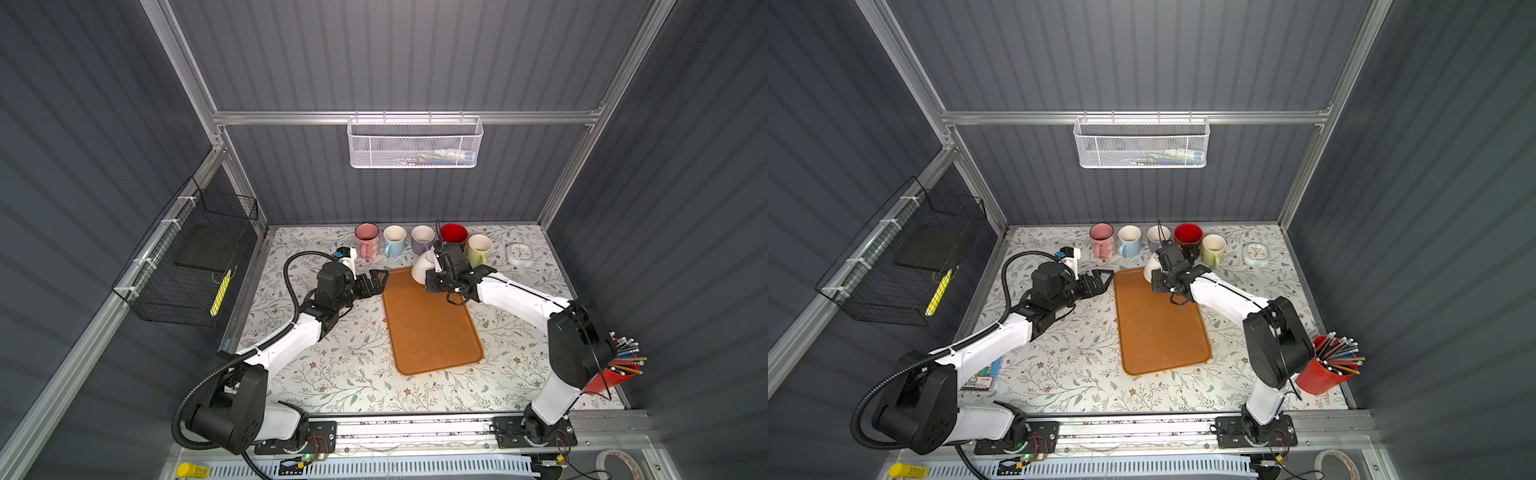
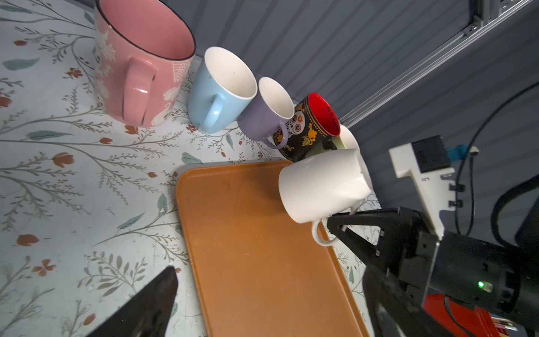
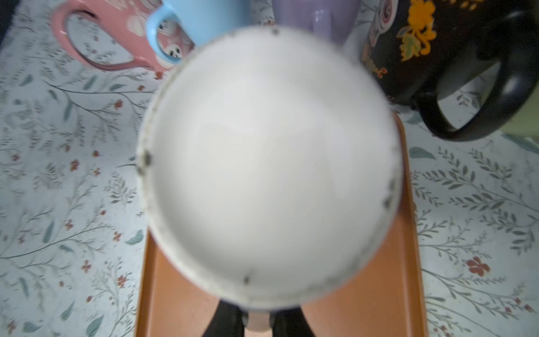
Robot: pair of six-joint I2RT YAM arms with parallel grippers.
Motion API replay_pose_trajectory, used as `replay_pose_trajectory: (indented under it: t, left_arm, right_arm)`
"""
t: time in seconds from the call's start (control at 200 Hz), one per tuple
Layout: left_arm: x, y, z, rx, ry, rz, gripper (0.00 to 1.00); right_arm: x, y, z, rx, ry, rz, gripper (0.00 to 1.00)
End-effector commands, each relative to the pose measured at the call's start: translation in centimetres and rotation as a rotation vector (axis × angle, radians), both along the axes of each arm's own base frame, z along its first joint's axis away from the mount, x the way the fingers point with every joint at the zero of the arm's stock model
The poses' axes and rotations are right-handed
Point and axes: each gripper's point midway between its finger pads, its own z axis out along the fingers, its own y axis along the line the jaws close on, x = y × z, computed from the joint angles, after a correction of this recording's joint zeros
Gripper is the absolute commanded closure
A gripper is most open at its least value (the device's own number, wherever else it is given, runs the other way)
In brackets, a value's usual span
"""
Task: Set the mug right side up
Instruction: 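Lift the white mug and tilt it toward the left gripper, then grasp the white mug's rim with the left gripper beside the right gripper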
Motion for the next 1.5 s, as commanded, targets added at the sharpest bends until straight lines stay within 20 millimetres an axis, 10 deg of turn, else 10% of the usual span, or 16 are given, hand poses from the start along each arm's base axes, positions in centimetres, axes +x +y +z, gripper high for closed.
replay_pose_trajectory:
  t: [0.0, 0.635, 1.496]
  left_arm:
    - [-0.6, -1.2, 0.3, -0.092, -0.031, -0.065, 0.05]
    - [-4.4, -5.0, 4.4, -0.574, -0.214, -0.405, 0.36]
    - [-5.5, -5.9, 9.8, -0.591, -0.361, -0.506, 0.5]
  right_arm:
    - [0.1, 1.5, 4.8, 0.129, -0.142, 0.076, 1.0]
    - [-6.2, 4.0, 17.6, 0.612, -0.314, 0.398, 1.0]
    - [-7.0, 7.2, 19.6, 0.876, -0.223, 0.567, 1.0]
